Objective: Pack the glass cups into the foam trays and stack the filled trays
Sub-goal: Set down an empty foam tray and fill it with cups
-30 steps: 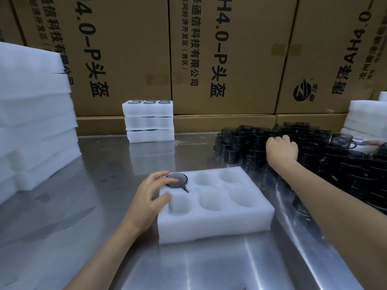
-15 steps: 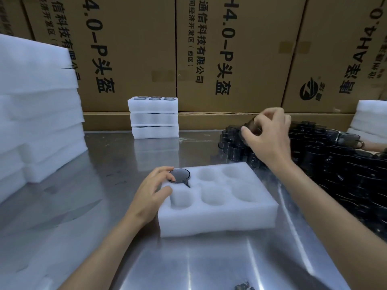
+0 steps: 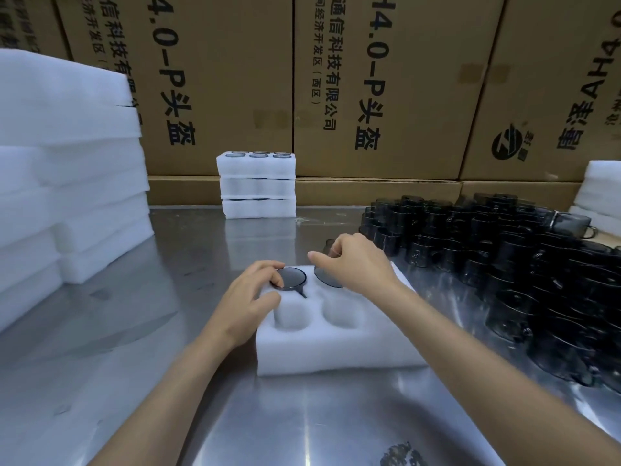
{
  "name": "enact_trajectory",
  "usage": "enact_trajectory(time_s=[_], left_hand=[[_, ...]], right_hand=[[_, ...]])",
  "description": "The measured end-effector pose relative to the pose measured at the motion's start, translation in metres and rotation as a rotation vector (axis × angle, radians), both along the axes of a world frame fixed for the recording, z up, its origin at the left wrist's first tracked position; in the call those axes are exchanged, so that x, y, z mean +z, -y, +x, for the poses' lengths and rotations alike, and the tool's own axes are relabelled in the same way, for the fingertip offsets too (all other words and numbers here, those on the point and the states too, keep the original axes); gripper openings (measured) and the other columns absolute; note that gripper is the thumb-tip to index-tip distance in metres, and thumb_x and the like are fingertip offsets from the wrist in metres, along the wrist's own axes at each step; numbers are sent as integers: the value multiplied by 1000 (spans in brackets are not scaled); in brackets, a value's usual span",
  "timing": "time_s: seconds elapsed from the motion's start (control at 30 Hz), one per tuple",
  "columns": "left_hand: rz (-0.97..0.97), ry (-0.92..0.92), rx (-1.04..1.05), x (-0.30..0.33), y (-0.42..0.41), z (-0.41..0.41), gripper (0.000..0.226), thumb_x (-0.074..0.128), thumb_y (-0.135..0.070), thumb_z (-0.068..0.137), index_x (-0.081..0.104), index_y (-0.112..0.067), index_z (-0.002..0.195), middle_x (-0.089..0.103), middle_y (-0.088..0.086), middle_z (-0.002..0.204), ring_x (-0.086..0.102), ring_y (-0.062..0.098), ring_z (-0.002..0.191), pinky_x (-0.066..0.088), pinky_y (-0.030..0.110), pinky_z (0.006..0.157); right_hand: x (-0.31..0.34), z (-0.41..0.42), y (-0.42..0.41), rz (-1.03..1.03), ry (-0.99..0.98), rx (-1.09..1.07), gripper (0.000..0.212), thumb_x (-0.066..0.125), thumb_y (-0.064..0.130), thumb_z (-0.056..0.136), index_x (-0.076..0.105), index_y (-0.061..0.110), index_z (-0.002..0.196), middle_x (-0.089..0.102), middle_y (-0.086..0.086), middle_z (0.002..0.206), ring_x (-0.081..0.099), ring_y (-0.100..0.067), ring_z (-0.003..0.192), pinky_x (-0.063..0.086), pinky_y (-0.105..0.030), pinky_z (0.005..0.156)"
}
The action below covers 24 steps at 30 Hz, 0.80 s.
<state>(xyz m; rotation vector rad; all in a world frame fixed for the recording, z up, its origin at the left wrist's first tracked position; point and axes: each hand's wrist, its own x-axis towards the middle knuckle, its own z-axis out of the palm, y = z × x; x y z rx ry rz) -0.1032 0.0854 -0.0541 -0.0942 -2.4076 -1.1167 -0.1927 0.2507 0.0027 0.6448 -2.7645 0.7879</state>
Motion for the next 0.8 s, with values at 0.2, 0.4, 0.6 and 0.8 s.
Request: enact_trajectory(time_s=[0.2, 0.4, 0.6, 0.8], left_hand=[[-27, 10, -6, 0, 2, 0, 13, 41, -26, 64, 50, -24, 74, 53, -16, 117, 44, -12, 106, 33, 8, 84], [-42, 43, -38, 10, 1, 6, 38, 38, -44, 57, 55, -27, 87, 52, -16, 123, 44, 0, 119, 34, 24, 90], [-220, 81, -121, 36, -23, 13, 72, 32, -49, 65, 38, -41, 137, 22, -30, 146, 5, -10, 139, 1, 23, 113], [-417, 289, -171, 34, -34, 14, 71, 26, -41, 74, 32, -35, 145, 26, -21, 151, 10, -3, 141, 8, 16, 107]], right_hand=[[-18, 3, 6, 132, -137, -17, 46, 54, 57, 85, 55, 13, 98, 51, -6, 107, 48, -26, 104, 36, -31, 72], [-3, 9, -8, 86, -57, 20, 54, 40, 73, 82, 49, 20, 88, 54, 2, 95, 53, -21, 89, 39, -34, 68], [0, 13, -55, -90, -42, 283, 41, 29, 36, 102, 49, 25, 135, 43, 14, 143, 31, -6, 134, 25, -26, 105], [-22, 12, -66, 230, 116, 358, 46, 23, 35, 103, 22, 36, 149, 11, 27, 154, 8, 6, 140, 7, -7, 93]])
